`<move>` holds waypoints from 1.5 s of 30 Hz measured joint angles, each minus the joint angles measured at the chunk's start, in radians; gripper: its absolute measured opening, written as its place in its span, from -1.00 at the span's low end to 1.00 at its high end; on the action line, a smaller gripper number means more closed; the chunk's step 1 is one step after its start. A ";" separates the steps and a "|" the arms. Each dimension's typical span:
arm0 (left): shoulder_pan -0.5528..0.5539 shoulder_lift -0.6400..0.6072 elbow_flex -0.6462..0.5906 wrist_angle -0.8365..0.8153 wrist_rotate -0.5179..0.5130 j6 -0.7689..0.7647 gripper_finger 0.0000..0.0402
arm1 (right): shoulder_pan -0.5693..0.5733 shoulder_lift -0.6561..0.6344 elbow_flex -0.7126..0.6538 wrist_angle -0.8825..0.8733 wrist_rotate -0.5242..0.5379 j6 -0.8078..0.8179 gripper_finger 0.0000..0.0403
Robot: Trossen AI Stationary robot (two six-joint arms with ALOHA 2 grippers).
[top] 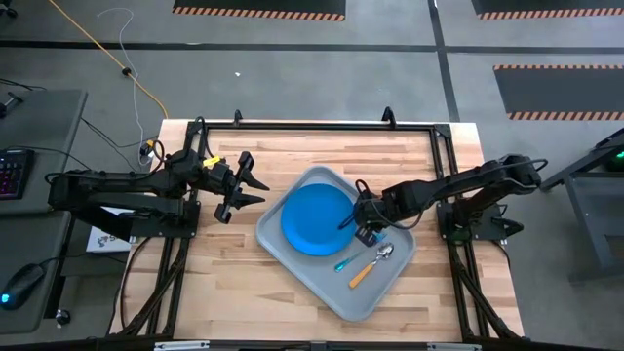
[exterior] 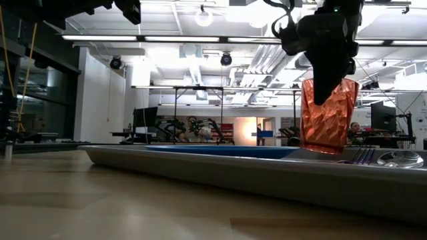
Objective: Pick and place plate/cup/fork/spoon on tray
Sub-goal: Put the orange cup on the middle top of the gray serving tray
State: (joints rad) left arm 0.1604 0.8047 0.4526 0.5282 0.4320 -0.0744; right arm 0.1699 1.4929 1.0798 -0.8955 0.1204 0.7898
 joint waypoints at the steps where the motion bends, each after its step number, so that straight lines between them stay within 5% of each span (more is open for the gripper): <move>1: 0.000 0.000 0.000 0.000 0.000 0.000 -0.38 | 0.000 0.000 0.000 0.000 -0.003 0.010 -1.00; 45: 0.000 0.000 0.000 0.000 0.000 -0.001 -0.38 | 0.000 0.026 -0.001 0.015 0.023 0.127 -1.00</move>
State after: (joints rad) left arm 0.1603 0.8047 0.4526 0.5285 0.4320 -0.0757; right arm 0.1699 1.5193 1.0792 -0.8801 0.1437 0.9165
